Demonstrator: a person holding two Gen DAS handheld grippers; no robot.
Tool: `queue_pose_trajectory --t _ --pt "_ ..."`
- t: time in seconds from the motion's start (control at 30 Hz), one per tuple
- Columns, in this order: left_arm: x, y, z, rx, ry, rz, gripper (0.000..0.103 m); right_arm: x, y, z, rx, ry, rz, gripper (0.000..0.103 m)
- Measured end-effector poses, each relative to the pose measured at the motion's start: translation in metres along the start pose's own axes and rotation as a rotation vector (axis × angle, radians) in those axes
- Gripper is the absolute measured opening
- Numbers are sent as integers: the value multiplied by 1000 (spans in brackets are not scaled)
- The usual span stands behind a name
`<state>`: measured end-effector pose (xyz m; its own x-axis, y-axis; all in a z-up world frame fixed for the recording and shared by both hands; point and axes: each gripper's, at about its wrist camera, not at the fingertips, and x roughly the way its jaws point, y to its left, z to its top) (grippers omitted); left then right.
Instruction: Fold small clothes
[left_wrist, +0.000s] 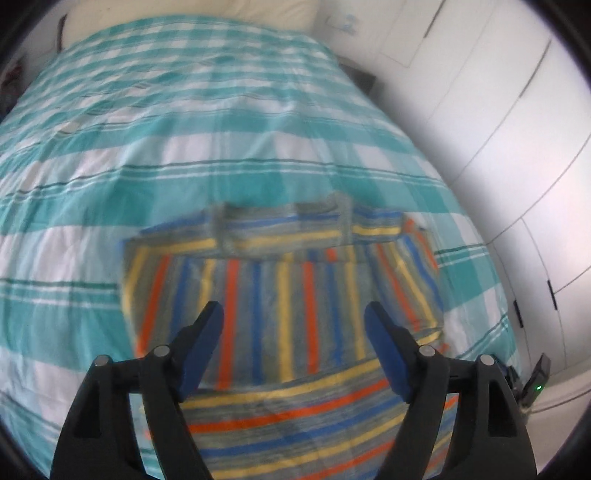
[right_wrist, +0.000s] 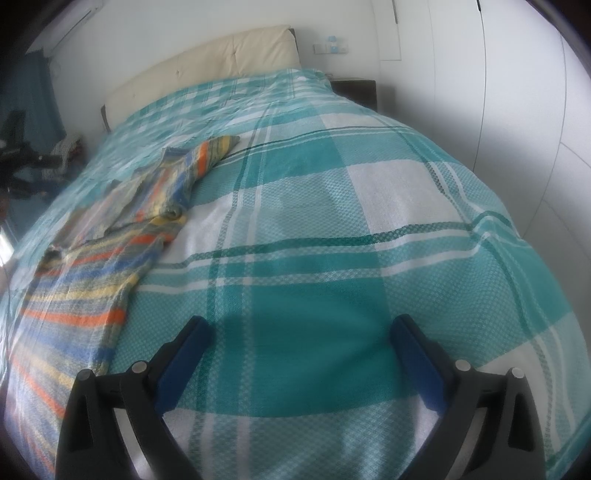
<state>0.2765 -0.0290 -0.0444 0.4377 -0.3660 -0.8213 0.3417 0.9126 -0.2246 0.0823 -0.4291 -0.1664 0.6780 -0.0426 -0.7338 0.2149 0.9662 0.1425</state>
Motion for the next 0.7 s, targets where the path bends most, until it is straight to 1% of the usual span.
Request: queue_pose_trajectory --t 0.03,0.07,0.1,0.13,0.17,0.2,0.23,0.27,0.3,0.37,0.4,0.47,0.5,0.53,0.57,0.6,0.63,0.7 --pt "-11 19 -7 2 14 83 90 0 0 0 -1 1 -1 99" --pt "-19 34 -13 6 30 167 92 0 0 0 -3 2 -2 99" --pt "-26 50 -20 15 60 277 94 0 1 0 -3 3 -3 99" --pt "-32 71 -28 30 106 400 95 0 1 1 -4 3 -3 99" --pt "-37 87 -35 42 138 473 95 0 1 1 -4 3 -3 99" --pt "-43 105 -45 51 157 523 95 1 1 1 -5 3 -4 99" --pt "-49 126 -56 43 155 546 98 1 1 1 -6 4 -5 99" --pt "-54 143 -67 14 140 546 98 1 1 1 -7 4 -7 99" --pt "-56 158 -76 -26 117 527 98 1 2 1 -10 5 -9 99" --pt "-54 188 -100 -140 30 423 98 2 3 1 -15 4 -15 100" --pt "-51 202 -113 -202 -26 369 98 2 3 1 -17 4 -18 100" --pt "-39 221 -133 -303 -125 287 98 1 3 0 -17 0 -17 100" --pt "-30 228 -139 -339 -150 264 99 1 2 0 -15 -1 -14 100" --pt "-17 236 -144 -368 -146 264 100 1 2 0 -14 -2 -12 100" --pt "-8 239 -149 -359 -152 277 100 1 2 0 -13 -3 -11 100" --pt "-5 235 -150 -317 -173 301 102 1 2 0 -13 -4 -10 100" --pt "-3 226 -150 -278 -177 341 103 1 2 0 -14 -4 -10 100" --pt "0 212 -146 -230 -160 406 103 1 2 0 -14 -3 -11 100"
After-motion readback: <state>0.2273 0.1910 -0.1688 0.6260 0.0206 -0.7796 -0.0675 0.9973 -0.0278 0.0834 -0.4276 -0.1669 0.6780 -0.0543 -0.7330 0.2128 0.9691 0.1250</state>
